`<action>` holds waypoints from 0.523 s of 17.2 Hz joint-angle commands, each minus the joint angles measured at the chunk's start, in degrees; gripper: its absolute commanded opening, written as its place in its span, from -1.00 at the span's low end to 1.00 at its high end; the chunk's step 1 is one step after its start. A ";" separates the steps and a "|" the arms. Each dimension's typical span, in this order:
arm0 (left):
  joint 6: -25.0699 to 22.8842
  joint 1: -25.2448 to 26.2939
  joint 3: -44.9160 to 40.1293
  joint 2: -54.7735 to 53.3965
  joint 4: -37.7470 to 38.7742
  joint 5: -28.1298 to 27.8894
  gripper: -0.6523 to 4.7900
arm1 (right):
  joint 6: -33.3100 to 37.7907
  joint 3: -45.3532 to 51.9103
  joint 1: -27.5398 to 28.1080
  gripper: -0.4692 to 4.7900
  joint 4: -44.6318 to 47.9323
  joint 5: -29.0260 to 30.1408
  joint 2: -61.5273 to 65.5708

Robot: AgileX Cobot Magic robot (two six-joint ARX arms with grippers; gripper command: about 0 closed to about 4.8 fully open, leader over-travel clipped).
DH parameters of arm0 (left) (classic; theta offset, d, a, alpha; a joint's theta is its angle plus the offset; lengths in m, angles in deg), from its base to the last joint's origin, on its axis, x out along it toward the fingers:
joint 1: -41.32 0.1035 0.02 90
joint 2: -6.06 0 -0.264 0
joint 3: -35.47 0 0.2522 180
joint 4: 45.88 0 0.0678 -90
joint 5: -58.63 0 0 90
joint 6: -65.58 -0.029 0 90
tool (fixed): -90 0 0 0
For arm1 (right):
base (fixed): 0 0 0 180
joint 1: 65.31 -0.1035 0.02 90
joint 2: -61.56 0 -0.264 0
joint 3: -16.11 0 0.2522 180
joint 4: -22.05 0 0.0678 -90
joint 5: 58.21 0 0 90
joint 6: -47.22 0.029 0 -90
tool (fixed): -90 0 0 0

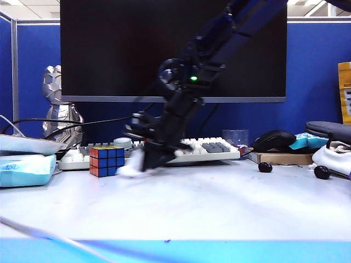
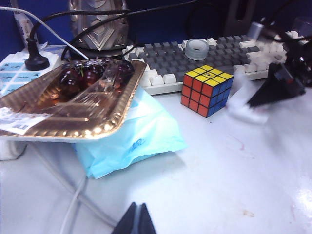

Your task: Use the wet wipes on the table to wipe the cherry juice off the table, then put the wipes back on the table.

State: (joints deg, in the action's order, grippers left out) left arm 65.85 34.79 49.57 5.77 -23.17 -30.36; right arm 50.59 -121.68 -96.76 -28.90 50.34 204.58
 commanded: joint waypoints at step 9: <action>0.20 0.13 -0.04 0.20 0.61 0.28 -0.77 | 4.87 -0.04 8.79 -0.84 -15.67 -28.46 -0.20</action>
State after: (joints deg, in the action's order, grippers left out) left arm 65.85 34.79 49.57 5.77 -23.17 -30.36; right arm 55.82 -122.53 -87.84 -37.69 20.39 203.25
